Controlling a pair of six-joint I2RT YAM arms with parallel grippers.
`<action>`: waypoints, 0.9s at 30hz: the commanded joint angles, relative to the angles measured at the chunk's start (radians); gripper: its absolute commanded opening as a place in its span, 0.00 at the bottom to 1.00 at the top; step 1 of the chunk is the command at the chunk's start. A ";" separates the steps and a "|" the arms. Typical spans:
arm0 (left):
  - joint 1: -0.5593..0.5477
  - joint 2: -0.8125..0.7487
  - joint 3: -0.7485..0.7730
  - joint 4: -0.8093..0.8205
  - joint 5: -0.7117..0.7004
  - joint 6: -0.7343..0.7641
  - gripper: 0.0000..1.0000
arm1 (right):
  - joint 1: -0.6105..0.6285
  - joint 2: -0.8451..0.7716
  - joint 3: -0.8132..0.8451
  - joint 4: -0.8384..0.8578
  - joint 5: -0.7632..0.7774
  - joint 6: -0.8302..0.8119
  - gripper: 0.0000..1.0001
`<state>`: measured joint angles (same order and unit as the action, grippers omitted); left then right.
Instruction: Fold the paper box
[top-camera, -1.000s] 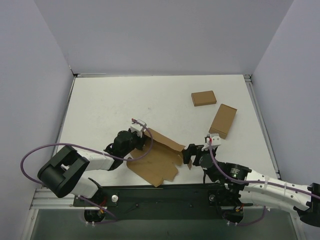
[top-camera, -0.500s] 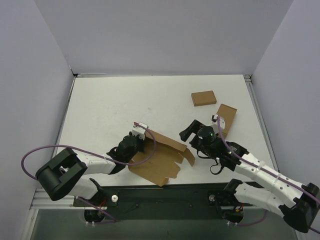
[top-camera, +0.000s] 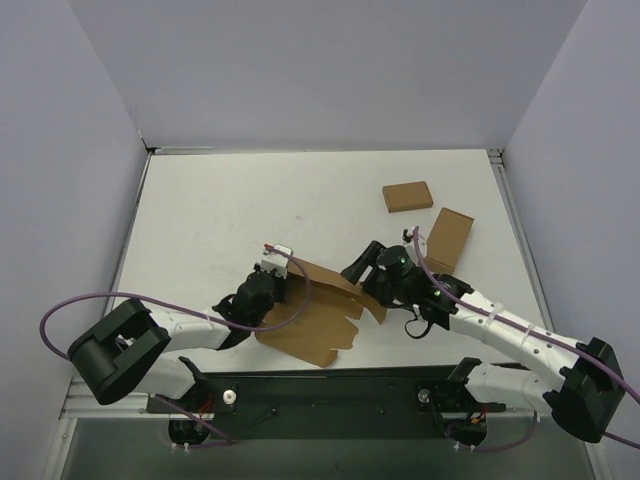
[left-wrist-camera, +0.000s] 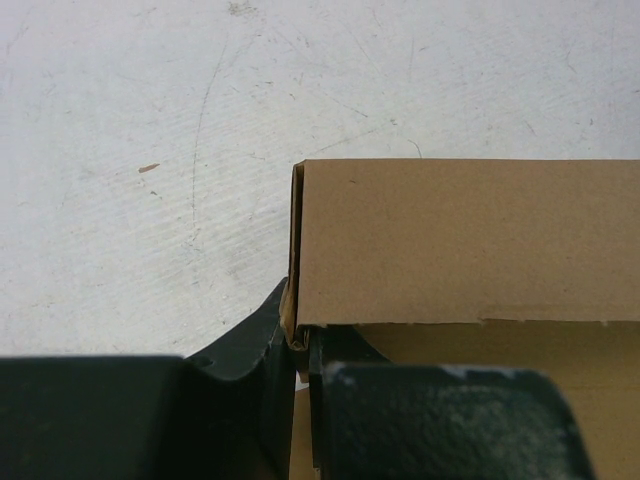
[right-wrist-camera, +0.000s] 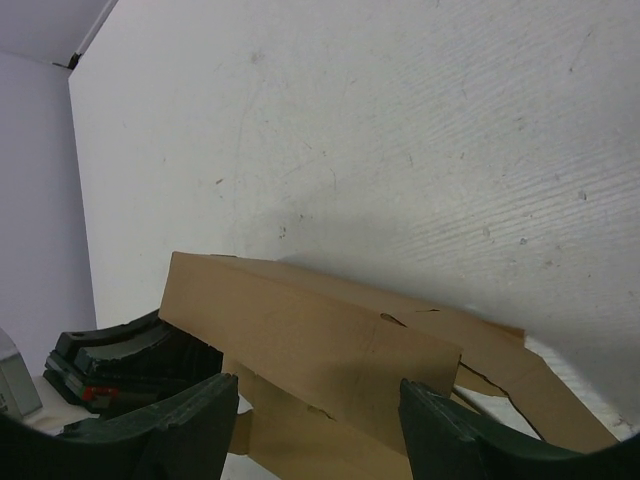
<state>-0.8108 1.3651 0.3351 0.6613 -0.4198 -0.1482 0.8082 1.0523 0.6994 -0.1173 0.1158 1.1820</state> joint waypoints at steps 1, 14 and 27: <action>-0.004 -0.023 0.013 0.015 -0.024 -0.011 0.02 | 0.017 0.060 0.072 0.027 -0.012 0.001 0.65; -0.005 -0.029 0.012 0.009 -0.027 -0.017 0.01 | 0.065 0.120 0.054 -0.005 0.038 0.065 0.65; -0.008 -0.075 -0.022 0.000 -0.020 -0.057 0.01 | 0.106 0.170 0.009 -0.002 0.145 0.117 0.66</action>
<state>-0.8131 1.3266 0.3187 0.6209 -0.4358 -0.1577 0.9005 1.1915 0.7254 -0.0986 0.2050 1.2778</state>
